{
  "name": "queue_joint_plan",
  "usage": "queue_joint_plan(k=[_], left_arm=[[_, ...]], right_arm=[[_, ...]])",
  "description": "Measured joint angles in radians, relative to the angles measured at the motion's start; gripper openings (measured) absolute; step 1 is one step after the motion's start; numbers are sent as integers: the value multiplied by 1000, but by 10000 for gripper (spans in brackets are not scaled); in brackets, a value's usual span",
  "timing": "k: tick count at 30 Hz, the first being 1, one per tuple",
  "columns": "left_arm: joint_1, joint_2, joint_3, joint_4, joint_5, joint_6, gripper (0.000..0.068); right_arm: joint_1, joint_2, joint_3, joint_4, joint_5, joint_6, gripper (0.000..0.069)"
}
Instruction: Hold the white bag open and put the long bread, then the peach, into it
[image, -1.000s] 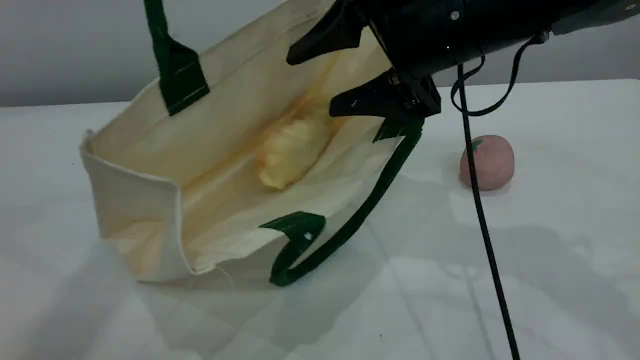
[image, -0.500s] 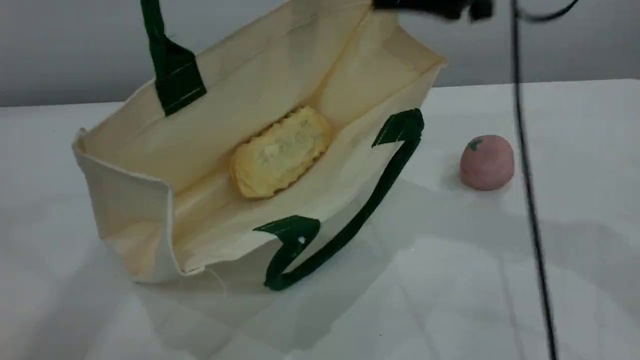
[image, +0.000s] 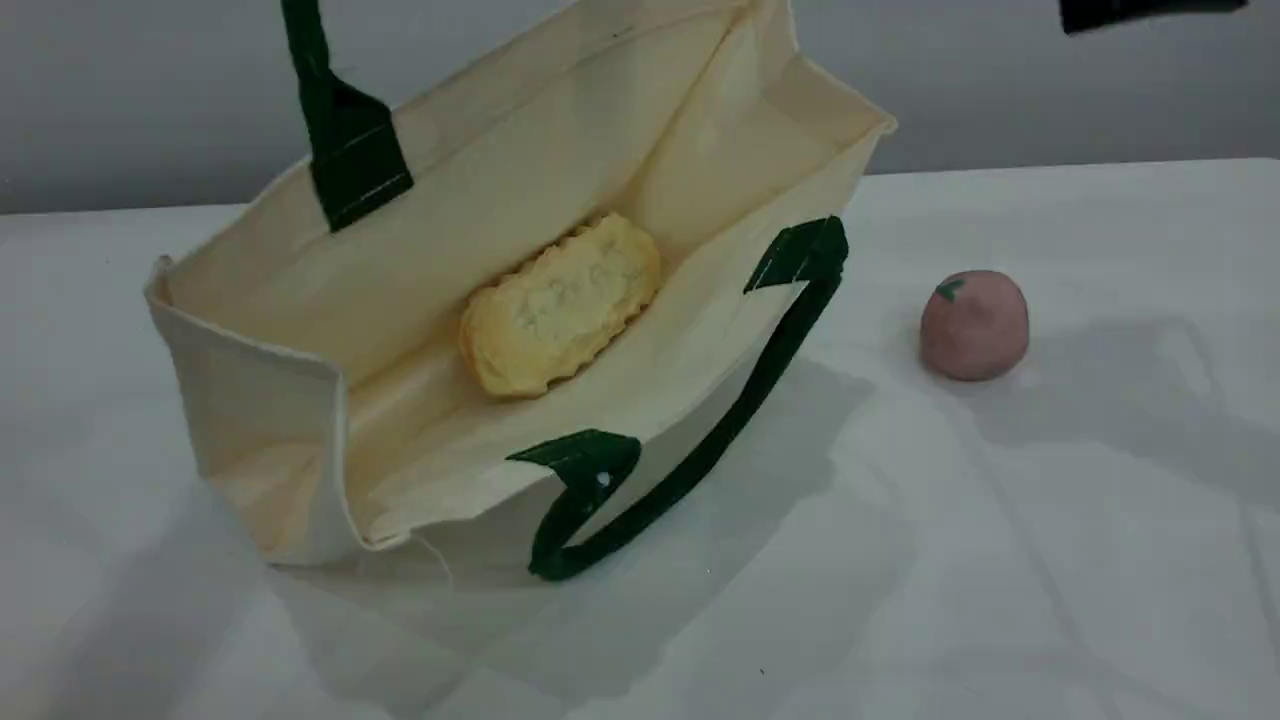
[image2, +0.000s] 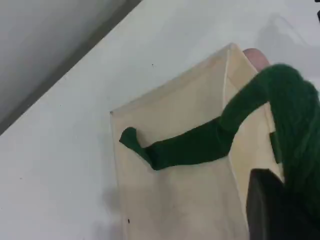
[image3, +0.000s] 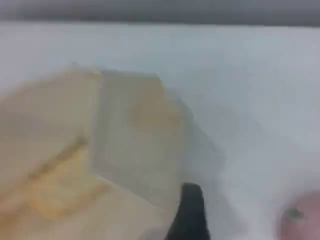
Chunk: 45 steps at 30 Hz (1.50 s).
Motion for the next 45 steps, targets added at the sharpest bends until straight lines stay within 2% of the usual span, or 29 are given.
queue_joint_plan(k=[6,17,30,35,45], left_arm=[[0,0,0,0,0,-13,71],[0,0,0,0,0,-28,71],[0,0,0,0,0,-28,71],[0,0,0,0,0,-28,71],[0,0,0,0,0,-28,71]], right_arm=[[0,39,1,-139,-60,0,551],[2,183,1,-95,-118,-5,551],[120,284,0,-94,-266,-12,551],[139,327,0,-94,-323,-12,551],[139,403,-36,-63,-333,-11,551]])
